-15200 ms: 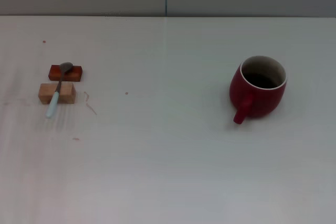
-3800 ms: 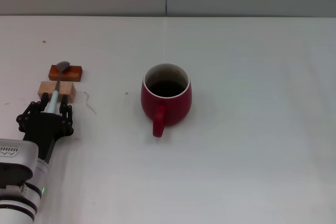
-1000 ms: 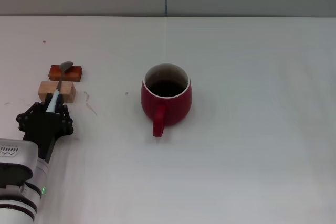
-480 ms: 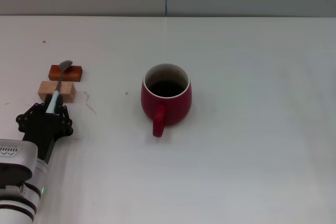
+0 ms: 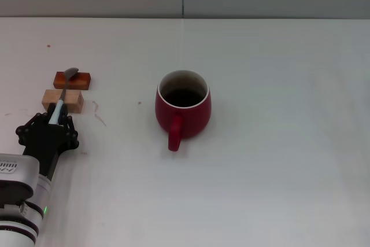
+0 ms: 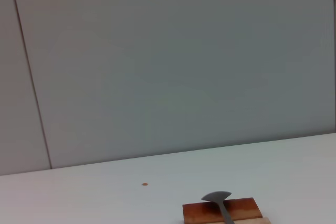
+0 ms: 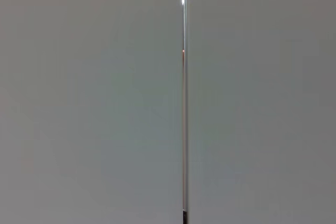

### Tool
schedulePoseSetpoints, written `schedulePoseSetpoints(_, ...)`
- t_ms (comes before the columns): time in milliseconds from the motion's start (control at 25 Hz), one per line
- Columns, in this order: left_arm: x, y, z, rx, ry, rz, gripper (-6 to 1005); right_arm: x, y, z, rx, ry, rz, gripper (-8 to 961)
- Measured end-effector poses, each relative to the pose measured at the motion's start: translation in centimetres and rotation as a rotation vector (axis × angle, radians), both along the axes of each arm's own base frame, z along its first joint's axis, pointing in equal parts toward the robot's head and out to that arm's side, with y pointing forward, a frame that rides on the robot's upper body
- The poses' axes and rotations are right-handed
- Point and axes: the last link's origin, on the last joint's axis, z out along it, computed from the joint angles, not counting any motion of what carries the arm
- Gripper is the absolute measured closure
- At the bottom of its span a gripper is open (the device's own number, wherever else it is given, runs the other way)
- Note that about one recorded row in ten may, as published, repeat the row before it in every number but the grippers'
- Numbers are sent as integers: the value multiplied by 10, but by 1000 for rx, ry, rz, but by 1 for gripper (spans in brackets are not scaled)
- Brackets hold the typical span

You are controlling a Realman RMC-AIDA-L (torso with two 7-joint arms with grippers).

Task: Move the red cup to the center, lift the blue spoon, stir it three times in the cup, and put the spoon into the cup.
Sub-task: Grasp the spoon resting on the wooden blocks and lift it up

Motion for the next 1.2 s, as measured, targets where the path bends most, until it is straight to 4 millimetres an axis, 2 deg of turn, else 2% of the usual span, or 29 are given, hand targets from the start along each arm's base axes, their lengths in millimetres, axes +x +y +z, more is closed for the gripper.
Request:
schedulePoseSetpoints(720,4,-2,4,26,-49,-38,833,0,-1,-3,-3,5,-1,307)
schedulePoseSetpoints(920,3,-1,11,57,-132,-50,833,0,-1,-3,-3,5,-1,307)
schedulePoseSetpoints(1200,-6,1,25,96,-345,-61,832,0,-1,-3,-3,6,-2,306)
